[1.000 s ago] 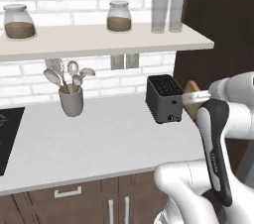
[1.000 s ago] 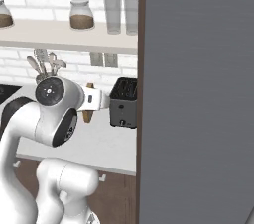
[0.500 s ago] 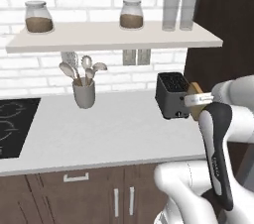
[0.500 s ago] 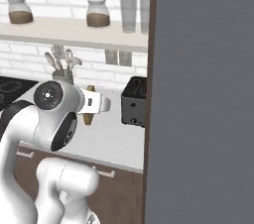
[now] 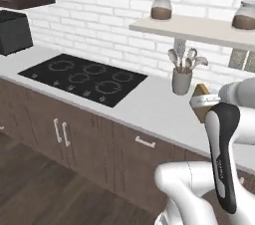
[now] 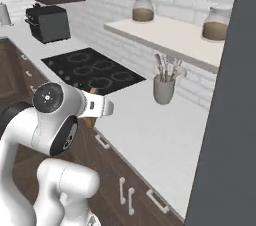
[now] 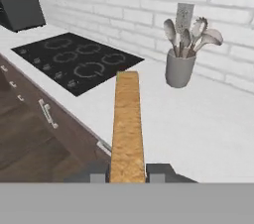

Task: Start the toaster. Once the lever pops up, take the bread to the plate on the dining counter.

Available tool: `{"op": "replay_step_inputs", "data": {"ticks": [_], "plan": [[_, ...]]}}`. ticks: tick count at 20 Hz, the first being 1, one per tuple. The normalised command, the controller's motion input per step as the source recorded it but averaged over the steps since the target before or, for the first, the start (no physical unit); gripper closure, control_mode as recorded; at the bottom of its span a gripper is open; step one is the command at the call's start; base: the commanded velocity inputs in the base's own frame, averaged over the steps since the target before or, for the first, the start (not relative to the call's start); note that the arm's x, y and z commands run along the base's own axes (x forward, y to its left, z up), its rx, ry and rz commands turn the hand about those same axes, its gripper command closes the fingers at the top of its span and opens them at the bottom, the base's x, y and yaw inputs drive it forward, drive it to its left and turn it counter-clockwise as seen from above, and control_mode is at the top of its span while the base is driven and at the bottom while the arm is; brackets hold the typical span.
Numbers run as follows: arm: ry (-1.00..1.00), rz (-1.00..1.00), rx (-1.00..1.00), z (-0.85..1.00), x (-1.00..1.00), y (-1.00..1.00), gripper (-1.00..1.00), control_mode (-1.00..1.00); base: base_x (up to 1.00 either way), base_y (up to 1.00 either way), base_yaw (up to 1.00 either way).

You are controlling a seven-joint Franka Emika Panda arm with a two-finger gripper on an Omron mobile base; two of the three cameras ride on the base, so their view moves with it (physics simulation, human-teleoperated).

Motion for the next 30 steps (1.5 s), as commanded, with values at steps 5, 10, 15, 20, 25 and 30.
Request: {"op": "replay_step_inputs", "data": {"ticks": [5,10,15,20,25,30], "plan": [[0.0,0.0,0.0,0.0,0.0,0.0,1.0,1.0,-0.09,0.0,1.0],[0.0,0.0,0.0,0.0,0.0,0.0,1.0,1.0,-0.07,0.0,1.0],[0.0,0.0,0.0,0.0,0.0,0.0,1.0,1.0,-0.05,0.0,1.0],[0.0,0.0,0.0,0.0,0.0,0.0,1.0,1.0,-0.03,0.0,1.0],[0.0,0.0,0.0,0.0,0.0,0.0,1.0,1.0,-0.02,0.0,1.0],[0.0,0.0,0.0,0.0,0.0,0.0,1.0,1.0,-0.04,0.0,1.0]]}}
